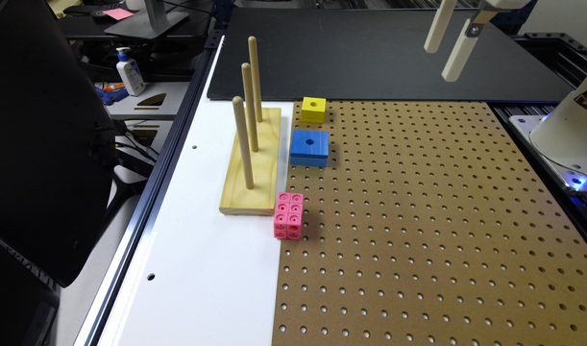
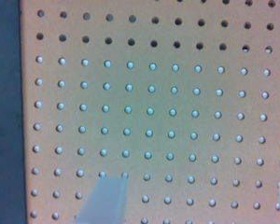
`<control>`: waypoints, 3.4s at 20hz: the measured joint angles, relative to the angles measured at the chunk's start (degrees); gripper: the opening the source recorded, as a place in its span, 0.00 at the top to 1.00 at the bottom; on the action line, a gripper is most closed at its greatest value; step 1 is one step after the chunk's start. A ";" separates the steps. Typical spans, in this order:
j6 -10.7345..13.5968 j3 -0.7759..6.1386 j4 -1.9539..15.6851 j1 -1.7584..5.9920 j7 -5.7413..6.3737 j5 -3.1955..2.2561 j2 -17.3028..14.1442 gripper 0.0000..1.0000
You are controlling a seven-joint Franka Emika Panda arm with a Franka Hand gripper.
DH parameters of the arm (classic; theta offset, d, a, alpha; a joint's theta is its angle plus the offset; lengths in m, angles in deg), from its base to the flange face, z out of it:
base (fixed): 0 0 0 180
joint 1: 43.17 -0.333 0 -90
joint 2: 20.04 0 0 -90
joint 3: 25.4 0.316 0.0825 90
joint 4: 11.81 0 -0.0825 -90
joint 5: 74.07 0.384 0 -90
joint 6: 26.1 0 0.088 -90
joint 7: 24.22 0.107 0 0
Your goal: Pick up blue block.
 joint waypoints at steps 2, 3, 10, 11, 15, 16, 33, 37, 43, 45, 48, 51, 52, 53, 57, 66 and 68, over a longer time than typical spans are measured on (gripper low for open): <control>-1.32 0.04 1.07 0.00 0.00 0.00 -2.13 0.00; -2.03 0.07 1.92 0.00 0.01 0.00 -3.56 0.00; -3.61 0.48 9.06 -0.01 0.13 0.04 -13.04 0.00; -3.61 0.50 10.32 -0.01 0.13 0.04 -14.44 0.00; -3.61 0.63 13.34 -0.03 0.17 0.06 -17.91 0.00; -3.61 0.70 13.75 -0.03 0.20 0.07 -18.37 0.00; -3.61 1.07 20.67 -0.02 0.34 0.11 -25.05 0.00; -3.61 1.07 22.09 -0.01 0.34 0.11 -26.41 0.00; -3.61 1.07 22.82 0.00 0.34 0.11 -27.14 0.00; -3.61 1.08 22.84 0.00 0.34 0.11 -27.17 0.00; -3.96 1.08 22.87 0.00 0.35 0.11 -27.80 0.00; -5.55 1.08 22.87 0.00 0.35 0.11 -29.61 0.00; -6.52 1.08 22.87 0.00 0.35 0.11 -30.57 0.00; -7.16 1.08 22.89 0.00 0.35 0.11 -31.22 0.00; -8.26 1.08 23.21 0.00 0.35 0.11 -32.49 0.00; -8.25 1.96 26.17 -0.01 1.11 0.11 -34.56 0.00; -8.25 2.00 26.83 0.00 1.14 0.11 -35.31 0.00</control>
